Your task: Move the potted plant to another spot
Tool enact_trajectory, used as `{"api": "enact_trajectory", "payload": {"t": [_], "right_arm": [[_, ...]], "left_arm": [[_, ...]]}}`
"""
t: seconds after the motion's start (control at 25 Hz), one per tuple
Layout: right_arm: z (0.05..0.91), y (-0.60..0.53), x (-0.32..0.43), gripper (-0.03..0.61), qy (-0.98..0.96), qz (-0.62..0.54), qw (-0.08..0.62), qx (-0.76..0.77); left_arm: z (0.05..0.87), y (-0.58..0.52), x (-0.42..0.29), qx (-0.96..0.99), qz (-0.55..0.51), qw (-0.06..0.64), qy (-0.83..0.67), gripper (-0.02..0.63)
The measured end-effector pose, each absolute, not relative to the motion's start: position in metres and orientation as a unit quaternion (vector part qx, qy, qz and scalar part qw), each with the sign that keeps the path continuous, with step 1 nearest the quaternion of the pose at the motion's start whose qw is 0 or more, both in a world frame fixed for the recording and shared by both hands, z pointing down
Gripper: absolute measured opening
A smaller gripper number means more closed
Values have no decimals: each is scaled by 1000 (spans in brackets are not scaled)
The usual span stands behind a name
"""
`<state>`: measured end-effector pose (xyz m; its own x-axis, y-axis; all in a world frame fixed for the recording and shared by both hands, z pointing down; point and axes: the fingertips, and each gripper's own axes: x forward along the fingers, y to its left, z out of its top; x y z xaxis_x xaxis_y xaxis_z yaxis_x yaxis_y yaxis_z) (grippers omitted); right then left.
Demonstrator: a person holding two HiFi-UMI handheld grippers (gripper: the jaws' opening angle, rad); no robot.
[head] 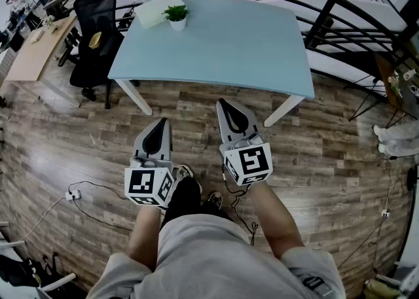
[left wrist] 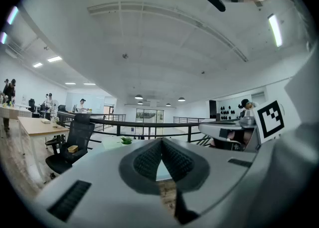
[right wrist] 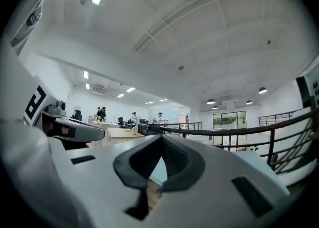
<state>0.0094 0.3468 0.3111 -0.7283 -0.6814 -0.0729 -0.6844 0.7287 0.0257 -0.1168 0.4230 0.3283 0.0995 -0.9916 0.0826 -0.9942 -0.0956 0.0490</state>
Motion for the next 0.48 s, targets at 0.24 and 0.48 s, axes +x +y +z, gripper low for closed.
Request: {"api": "enact_trajectory", "payload": {"t": [0.24,0.48], "right_arm": [[340,386,30,5,938,12,0,-346],[368,392,42,106,939,1,-18,-343]], "left_arm": [[360,452,-96,744,35,81,-662,12],[376,452,-81,752,40,92,-652,12]]}}
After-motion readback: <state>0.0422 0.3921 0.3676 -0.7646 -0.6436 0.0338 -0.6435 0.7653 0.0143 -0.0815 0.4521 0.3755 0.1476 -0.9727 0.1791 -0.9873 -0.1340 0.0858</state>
